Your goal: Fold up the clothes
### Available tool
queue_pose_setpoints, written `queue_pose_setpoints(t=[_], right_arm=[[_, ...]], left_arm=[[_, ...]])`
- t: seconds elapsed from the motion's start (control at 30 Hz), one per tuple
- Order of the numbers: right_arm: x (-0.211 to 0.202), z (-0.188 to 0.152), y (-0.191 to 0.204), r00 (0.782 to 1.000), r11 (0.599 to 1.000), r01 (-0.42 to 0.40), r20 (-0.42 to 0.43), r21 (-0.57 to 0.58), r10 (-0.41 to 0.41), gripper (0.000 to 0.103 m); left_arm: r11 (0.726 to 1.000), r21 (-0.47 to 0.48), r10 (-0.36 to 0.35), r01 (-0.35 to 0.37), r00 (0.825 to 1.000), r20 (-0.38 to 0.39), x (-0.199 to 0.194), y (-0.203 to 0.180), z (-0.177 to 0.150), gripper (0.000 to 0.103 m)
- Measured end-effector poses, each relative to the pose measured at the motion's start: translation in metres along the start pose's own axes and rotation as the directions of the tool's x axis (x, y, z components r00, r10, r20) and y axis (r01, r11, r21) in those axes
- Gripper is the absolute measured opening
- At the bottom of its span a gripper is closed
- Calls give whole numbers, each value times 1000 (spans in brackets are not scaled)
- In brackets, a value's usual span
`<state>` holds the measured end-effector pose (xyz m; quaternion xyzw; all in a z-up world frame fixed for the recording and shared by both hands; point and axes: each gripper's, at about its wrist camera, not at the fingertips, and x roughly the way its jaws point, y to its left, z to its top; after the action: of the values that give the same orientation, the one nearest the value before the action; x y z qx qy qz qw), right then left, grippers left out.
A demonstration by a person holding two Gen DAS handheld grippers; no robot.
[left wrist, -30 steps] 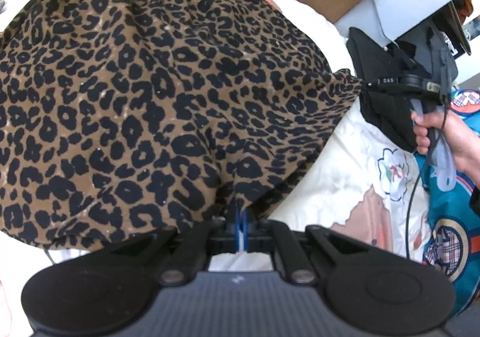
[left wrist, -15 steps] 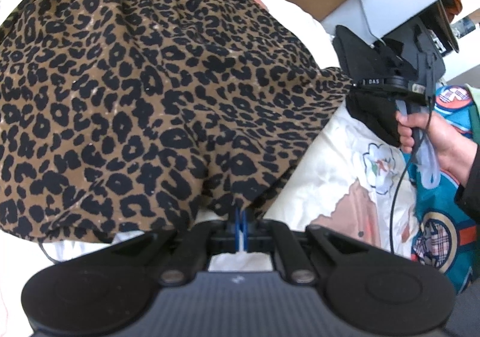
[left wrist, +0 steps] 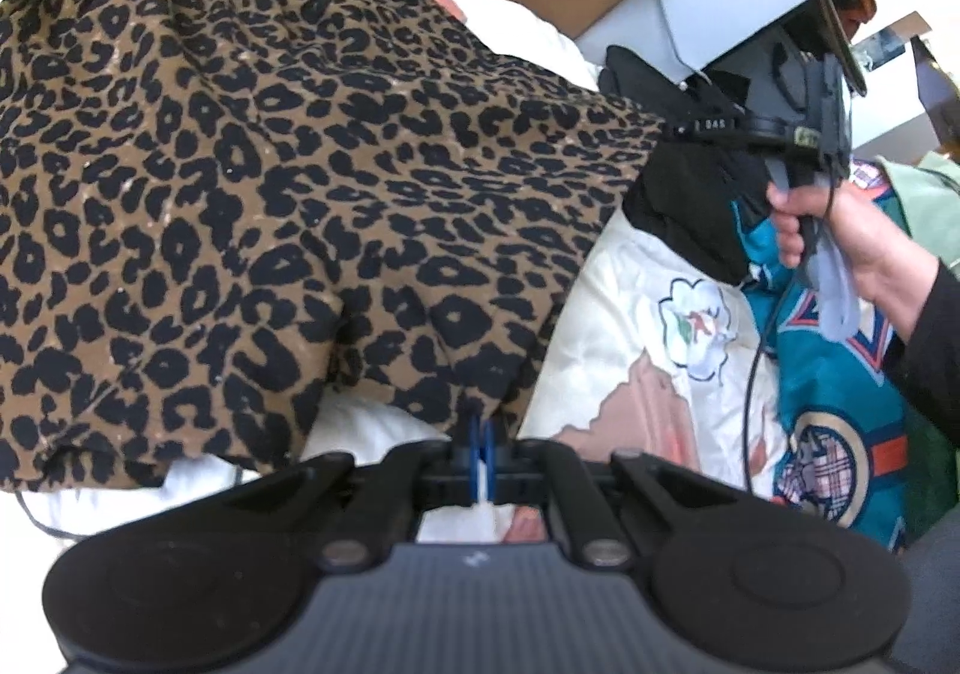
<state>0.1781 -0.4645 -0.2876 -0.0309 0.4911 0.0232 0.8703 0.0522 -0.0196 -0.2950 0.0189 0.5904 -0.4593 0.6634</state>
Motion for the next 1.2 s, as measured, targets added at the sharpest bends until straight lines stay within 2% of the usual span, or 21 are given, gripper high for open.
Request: queue_pose_setpoints(t=[0.3,0.43,0.57,0.6,0.7,0.87,1.0,1.2], right_arm=[[33,-13,9,996,999,17,-81,-47,-21,0],[46,-26,7,993,999,21,-118,-35,-25,0],[51,-31,5,991,1000,24,-135,-16,-26,1],[51,-31,4,990,1000,26,-140,-12,-28,3],[48,-30,2,986,1000,28,-164,-7,-29,11],[28,-33,-1,986,999,41,-160,-3,-41,14],[7,-39,-8,989,997,28,-146,66,-18,15],[-34,-47,-3,996,991,-51,-72,123,60,28]], left_arm=[[999,-2,52,-52,996,-70,32,15,-15,2],[996,19,88,-87,993,-80,42,10,-19,2],[996,14,86,-85,992,-97,41,13,-15,3],[996,9,84,-84,992,-97,38,14,-14,3],[997,0,81,-82,992,-92,27,15,-11,19],[995,6,97,-97,991,-95,3,15,-14,24],[991,-15,134,-135,988,-82,-16,20,-22,26],[962,-95,255,-256,967,-16,-61,36,-32,26]])
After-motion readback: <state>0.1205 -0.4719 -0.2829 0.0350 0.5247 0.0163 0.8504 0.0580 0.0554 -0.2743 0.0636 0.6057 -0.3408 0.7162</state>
